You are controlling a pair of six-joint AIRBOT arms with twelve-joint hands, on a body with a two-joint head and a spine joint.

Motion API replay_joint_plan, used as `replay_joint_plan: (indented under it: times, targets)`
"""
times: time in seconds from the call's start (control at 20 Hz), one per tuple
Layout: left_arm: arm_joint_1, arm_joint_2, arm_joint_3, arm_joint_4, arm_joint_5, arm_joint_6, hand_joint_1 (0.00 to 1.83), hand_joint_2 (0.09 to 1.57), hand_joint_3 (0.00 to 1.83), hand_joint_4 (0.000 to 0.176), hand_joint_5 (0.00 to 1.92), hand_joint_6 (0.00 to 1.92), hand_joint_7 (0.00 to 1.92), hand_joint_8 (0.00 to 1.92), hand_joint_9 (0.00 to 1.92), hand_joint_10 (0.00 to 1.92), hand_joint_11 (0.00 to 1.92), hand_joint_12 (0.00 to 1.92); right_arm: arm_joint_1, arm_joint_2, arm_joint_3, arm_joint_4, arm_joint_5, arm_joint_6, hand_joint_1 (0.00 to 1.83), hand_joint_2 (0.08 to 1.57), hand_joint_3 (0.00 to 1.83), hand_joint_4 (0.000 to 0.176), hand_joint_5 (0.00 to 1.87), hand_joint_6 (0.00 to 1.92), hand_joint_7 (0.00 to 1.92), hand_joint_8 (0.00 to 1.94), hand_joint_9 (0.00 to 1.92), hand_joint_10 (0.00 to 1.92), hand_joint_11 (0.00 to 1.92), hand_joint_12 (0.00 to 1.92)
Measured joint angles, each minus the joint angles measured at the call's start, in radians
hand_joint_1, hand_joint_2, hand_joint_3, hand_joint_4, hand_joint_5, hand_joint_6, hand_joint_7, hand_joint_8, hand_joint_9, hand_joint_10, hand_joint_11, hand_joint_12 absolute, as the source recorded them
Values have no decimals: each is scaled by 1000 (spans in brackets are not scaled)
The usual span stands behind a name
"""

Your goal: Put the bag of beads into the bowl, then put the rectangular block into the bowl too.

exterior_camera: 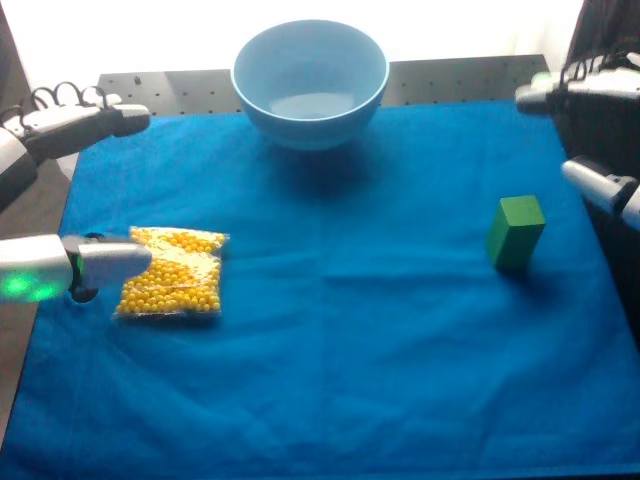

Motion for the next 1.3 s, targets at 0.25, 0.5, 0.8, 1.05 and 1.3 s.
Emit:
replay_joint_plan:
  times: [0.25, 0.5, 0.8, 1.05, 1.3]
  targets:
    - [-69, -31, 42, 86, 117, -18, 708, 1016, 0, 54, 260, 0, 217, 0, 128, 5, 0, 276, 0, -6, 4, -10, -2, 2, 1043, 1399, 4, 0, 622, 2, 529, 0, 470, 19, 0, 1235]
    - [-136, -37, 73, 211, 296, -43, 800, 974, 0, 20, 253, 0, 236, 2, 168, 3, 0, 417, 0, -7, 11, -14, -11, 2, 1005, 1399, 1, 0, 629, 1, 551, 2, 504, 8, 11, 1235]
    - [-183, -37, 105, 306, 475, -48, 980, 941, 0, 0, 351, 4, 346, 5, 320, 15, 0, 835, 0, -9, 13, -25, -19, 2, 992, 1405, 0, 0, 626, 1, 562, 0, 515, 3, 27, 1201]
    - [-244, -90, 146, 381, 588, -47, 1039, 964, 3, 0, 547, 16, 596, 27, 571, 45, 0, 1174, 0, -9, 13, -28, -21, 2, 981, 1419, 1, 0, 592, 0, 540, 0, 487, 0, 48, 1082]
    - [-259, -104, 159, 363, 579, -18, 1024, 1064, 0, 0, 744, 1, 886, 4, 789, 150, 43, 1491, 0, -9, 11, -27, -22, 2, 1030, 1425, 0, 0, 584, 1, 522, 0, 462, 0, 70, 956]
